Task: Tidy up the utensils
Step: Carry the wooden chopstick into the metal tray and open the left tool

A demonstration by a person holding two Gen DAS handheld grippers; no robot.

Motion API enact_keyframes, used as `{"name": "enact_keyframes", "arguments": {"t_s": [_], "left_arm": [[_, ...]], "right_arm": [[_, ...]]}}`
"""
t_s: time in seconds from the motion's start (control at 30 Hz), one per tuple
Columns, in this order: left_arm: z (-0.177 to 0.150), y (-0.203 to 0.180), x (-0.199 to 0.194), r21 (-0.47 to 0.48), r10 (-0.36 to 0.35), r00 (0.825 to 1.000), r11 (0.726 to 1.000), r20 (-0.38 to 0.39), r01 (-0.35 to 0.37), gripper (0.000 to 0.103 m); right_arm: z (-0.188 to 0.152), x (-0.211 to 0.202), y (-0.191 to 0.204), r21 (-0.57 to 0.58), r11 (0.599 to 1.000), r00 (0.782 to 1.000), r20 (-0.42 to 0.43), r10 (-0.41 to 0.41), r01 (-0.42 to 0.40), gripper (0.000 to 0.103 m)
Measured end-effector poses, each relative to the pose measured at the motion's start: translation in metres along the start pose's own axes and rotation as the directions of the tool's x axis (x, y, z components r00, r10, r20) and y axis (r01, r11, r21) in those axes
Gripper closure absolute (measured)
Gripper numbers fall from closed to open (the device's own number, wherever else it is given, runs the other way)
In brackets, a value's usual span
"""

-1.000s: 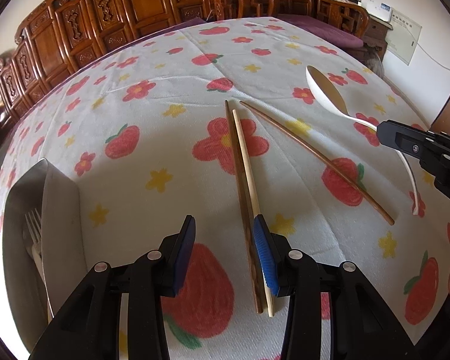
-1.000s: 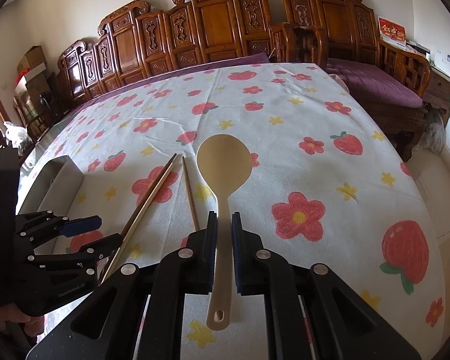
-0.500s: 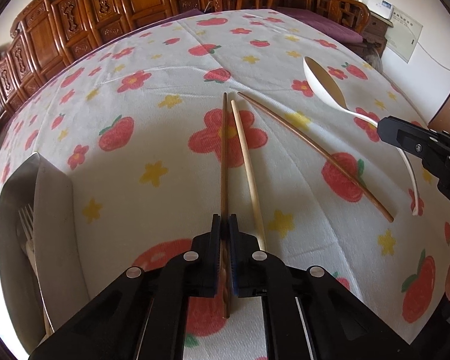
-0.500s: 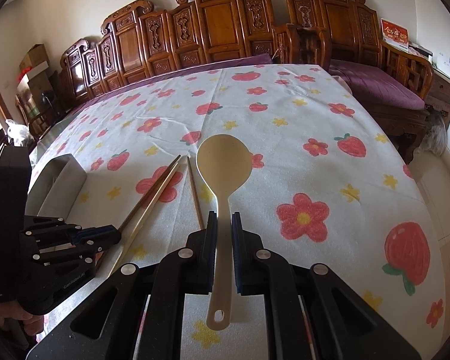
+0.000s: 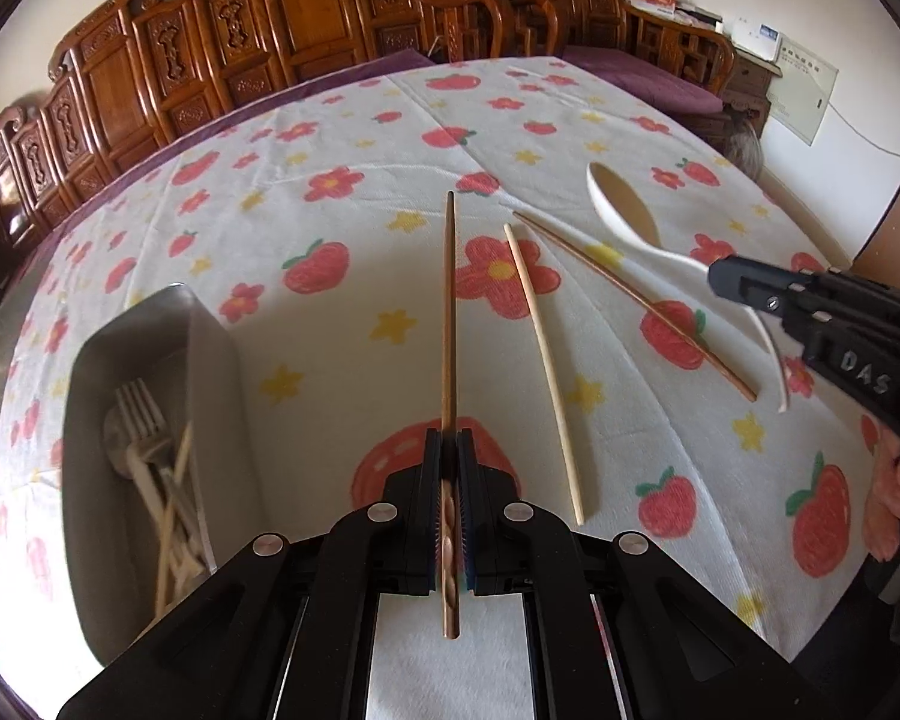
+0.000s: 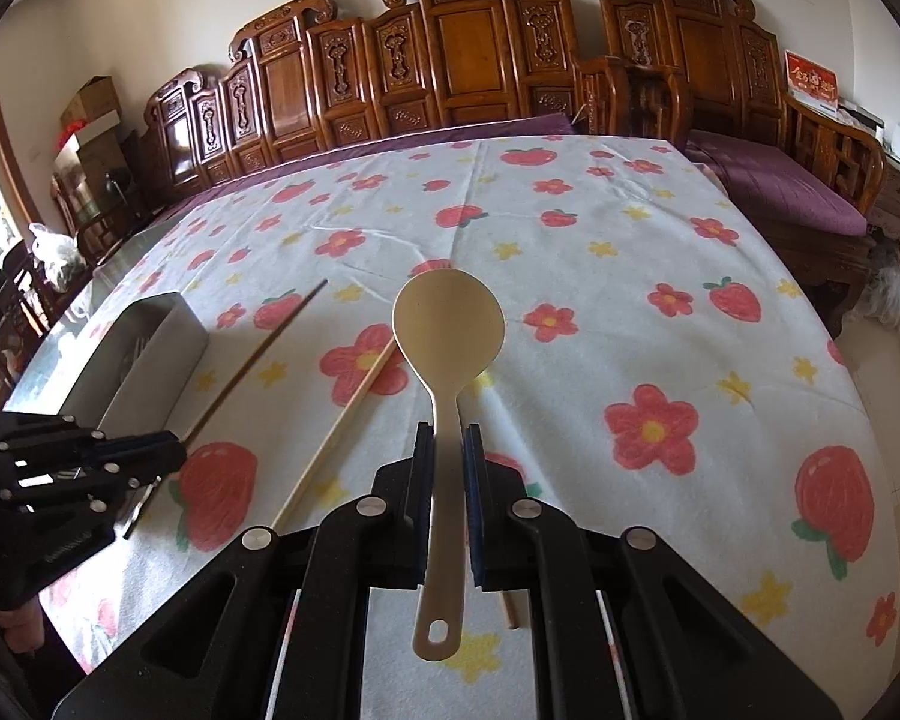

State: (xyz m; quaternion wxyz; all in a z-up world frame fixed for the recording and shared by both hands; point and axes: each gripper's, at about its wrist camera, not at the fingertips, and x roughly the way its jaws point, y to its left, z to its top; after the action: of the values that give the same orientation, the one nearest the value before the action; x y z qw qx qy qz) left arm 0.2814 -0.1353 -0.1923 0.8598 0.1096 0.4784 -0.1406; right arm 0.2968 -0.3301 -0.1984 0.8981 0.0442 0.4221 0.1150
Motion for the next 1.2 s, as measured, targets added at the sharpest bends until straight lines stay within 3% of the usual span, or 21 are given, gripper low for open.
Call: {"name": "enact_keyframes", "arguments": {"t_s": [0.27, 0.6, 0.77, 1.2], "left_arm": [[-0.003, 0.019, -0.041, -0.019, 0.01, 0.998, 1.0, 0.061, -0.009, 0.099], [-0.01, 0.055, -0.061, -0.049, 0.047, 0.995, 0.998, 0.088, -0.043, 0.099], [-0.017, 0.081, -0.065, -0.064, 0.07, 0.992, 0.996, 0.105, -0.064, 0.099], [-0.044, 0.149, -0.045, -0.183, 0.039, 0.995, 0.983, 0.093, -0.021, 0.099]], "right_arm": [[-0.004, -0.005, 0.026, -0.045, 0.998, 0.999, -0.001, 0.033, -0.033, 0.092], [-0.003, -0.013, 0.052, -0.084, 0.993, 0.996, 0.014, 0.083, -0.081, 0.092], [-0.006, -0.013, 0.067, -0.114, 0.989, 0.996, 0.008, 0.092, -0.091, 0.092], [-0.021, -0.002, 0.083, -0.153, 0.988, 0.999, -0.021, 0.031, -0.034, 0.092]]}}
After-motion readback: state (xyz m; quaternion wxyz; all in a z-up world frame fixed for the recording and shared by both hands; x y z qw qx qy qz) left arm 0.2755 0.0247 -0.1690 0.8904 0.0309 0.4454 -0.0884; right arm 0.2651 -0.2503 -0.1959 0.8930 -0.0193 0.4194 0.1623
